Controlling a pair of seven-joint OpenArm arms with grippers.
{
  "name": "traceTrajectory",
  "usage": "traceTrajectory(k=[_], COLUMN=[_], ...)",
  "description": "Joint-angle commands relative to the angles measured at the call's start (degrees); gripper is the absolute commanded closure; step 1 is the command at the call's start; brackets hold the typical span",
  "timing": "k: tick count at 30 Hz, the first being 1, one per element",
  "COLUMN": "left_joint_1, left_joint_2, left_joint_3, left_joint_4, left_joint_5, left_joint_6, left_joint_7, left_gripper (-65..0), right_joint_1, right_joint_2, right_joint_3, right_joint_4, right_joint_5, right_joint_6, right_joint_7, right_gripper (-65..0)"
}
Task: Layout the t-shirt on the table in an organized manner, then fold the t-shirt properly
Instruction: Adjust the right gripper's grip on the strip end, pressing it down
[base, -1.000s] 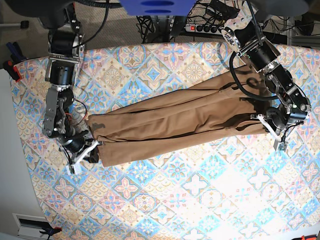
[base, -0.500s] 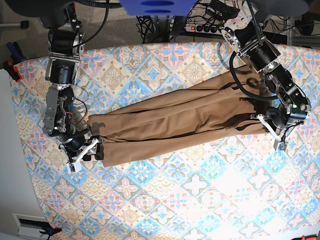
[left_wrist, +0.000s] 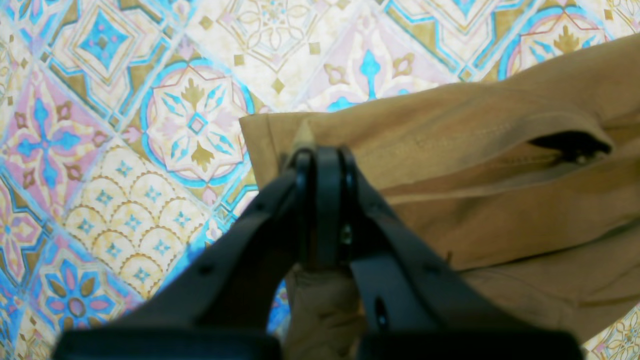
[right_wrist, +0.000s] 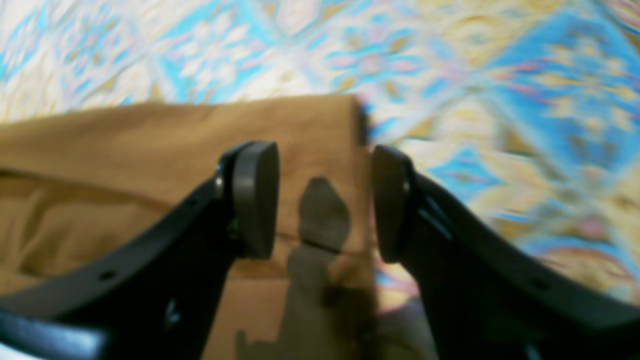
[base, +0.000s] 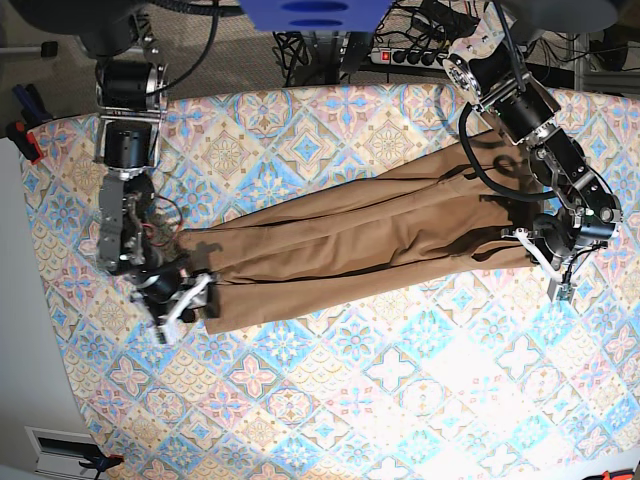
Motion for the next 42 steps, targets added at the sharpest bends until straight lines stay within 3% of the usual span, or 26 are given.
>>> traceTrajectory(k=[1, 11, 32, 42], left_joint_1=[-1.1, -1.1, -1.1, -1.1], left_joint_2=[-0.7, -0.8, -0.7, -0.7], left_joint_3=[0.1, 0.1, 0.1, 0.1], left_joint_4=[1.2, 1.2, 1.2, 1.2], left_joint_5=[-0.5, -0.5, -0.5, -0.5], left_joint_6=[0.3, 0.3, 0.3, 0.3], left_joint_7=[-0.7, -0.7, -0.7, -0.7], left_gripper=[0.0, 0.0, 0.0, 0.0], right_joint_1=[1.9, 1.9, 1.9, 1.9], right_joint_2=[0.5, 0.5, 0.6, 0.7], right_joint_3=[-0.5, -1.1, -0.7, 4.4], right_joint_4=[0.6, -8.2, -7.8, -8.1], right_joint_5=[0.8, 0.8, 0.8, 0.8], right_joint_6=[0.4, 0.3, 0.2, 0.2], right_joint_7=[1.5, 7.1, 7.0, 7.0], right_gripper=[-28.9, -28.9, -28.9, -28.9])
